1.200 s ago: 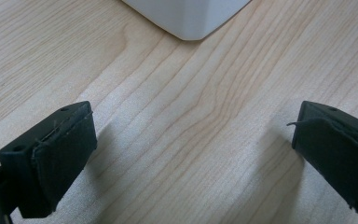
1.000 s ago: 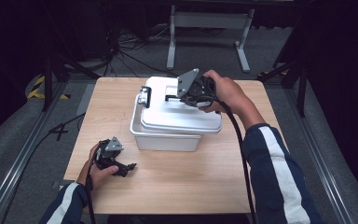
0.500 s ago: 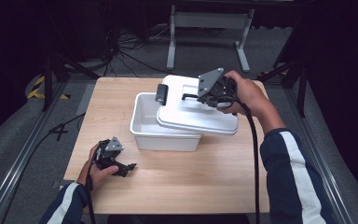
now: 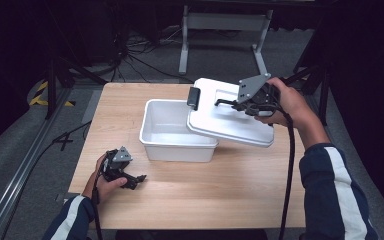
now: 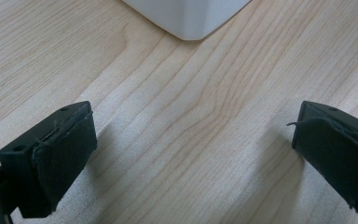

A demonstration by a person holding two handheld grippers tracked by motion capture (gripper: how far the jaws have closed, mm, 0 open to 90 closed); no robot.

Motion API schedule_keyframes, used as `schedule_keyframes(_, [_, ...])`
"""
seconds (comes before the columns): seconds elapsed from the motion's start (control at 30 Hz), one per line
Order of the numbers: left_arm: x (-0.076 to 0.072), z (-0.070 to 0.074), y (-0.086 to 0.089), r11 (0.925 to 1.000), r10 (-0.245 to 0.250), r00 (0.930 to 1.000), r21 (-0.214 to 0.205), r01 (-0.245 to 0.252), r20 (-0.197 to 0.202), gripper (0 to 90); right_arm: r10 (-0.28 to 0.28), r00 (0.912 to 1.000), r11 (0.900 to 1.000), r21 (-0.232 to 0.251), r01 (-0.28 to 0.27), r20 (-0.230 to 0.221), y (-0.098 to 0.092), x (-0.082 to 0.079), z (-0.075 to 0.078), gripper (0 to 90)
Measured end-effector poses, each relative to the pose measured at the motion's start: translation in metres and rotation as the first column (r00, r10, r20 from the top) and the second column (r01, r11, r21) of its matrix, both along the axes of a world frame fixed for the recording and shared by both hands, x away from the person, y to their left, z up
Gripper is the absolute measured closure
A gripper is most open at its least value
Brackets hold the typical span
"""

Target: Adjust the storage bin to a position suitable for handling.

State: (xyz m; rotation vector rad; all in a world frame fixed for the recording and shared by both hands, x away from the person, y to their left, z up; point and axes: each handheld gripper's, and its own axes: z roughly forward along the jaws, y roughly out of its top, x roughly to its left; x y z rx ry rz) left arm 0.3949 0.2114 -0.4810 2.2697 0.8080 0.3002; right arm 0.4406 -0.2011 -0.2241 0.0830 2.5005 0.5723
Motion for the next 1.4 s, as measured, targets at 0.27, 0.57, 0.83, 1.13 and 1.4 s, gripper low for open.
schedule_keyframes(0.27, [0.0,0.0,0.0,1.0,0.0,1.0,0.0,0.0,0.0,0.2,-0.04,0.9992,0.9992,0.009,0.04,0.0,-0.027,-0.005,-0.003,84.7])
schedule_keyframes(0.57, [0.0,0.0,0.0,1.0,0.001,1.0,0.0,-0.001,0.001,0.3,-0.068,0.9977,0.9977,0.007,0.068,-0.005,-0.05,-0.008,-0.007,84.7])
schedule_keyframes(0.83, [0.0,0.0,0.0,1.0,0.002,1.0,-0.002,-0.002,0.002,0.3,-0.103,0.9946,0.9944,0.022,0.103,-0.009,-0.07,-0.009,-0.009,84.6])
schedule_keyframes(1.13, [0.0,0.0,0.0,1.0,-0.001,1.0,0.003,0.001,0.001,0.3,-0.144,0.9895,0.9891,0.028,0.145,-0.01,-0.089,-0.009,-0.019,84.7])
schedule_keyframes(1.4, [0.0,0.0,0.0,1.0,-0.001,1.0,0.003,0.001,0.002,0.3,-0.176,0.9836,0.9838,0.027,0.177,-0.039,-0.103,-0.005,-0.035,84.6])
